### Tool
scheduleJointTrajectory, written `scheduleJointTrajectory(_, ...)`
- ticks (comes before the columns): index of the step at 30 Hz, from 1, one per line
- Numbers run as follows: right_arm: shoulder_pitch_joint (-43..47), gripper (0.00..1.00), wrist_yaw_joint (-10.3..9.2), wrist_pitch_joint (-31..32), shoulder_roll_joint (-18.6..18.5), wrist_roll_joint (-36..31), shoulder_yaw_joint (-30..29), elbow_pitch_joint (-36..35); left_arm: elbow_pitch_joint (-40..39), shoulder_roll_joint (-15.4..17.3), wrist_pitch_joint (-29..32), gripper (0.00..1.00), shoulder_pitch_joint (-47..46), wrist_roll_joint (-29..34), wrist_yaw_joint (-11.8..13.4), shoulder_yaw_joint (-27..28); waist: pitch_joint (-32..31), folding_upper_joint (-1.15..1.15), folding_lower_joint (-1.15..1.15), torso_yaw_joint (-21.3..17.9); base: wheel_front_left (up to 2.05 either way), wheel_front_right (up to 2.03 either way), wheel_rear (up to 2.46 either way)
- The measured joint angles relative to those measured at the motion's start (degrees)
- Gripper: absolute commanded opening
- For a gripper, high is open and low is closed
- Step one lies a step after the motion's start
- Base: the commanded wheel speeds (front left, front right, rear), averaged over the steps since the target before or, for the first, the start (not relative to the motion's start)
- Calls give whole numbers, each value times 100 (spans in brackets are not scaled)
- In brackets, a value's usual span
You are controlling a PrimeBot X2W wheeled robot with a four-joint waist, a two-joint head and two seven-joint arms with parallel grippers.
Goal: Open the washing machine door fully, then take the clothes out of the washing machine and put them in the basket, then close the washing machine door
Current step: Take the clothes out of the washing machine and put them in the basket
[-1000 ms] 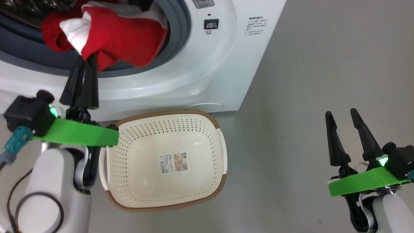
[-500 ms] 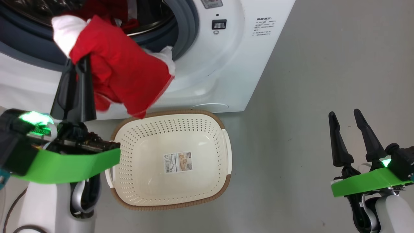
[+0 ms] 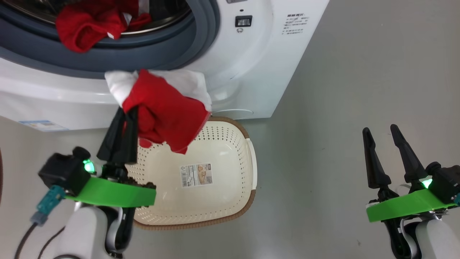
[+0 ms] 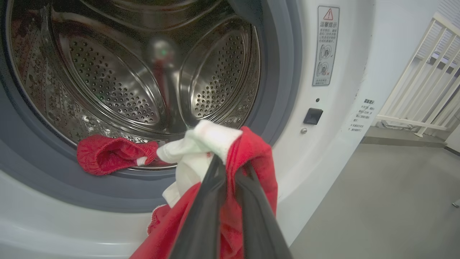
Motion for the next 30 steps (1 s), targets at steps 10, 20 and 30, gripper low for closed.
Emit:
scheduleJointTrajectory(10, -79, 100, 0, 0, 3, 0, -16, -73, 1556, -78, 0, 0, -18, -172, 0, -260, 405, 0, 0, -31, 0, 0, 0)
scheduleJointTrajectory(20, -318, 100, 0, 0, 19, 0, -118, -170, 3064, -70, 1, 0, -754, -221, 0, -494, 990, 0, 0, -67, 0, 0, 0)
scheduleJointTrajectory(30, -623, 100, 0, 0, 26, -2, -147, -320, 4199, -77, 4, 0, -1597, -180, 0, -580, 1626, 0, 0, -127, 0, 0, 0)
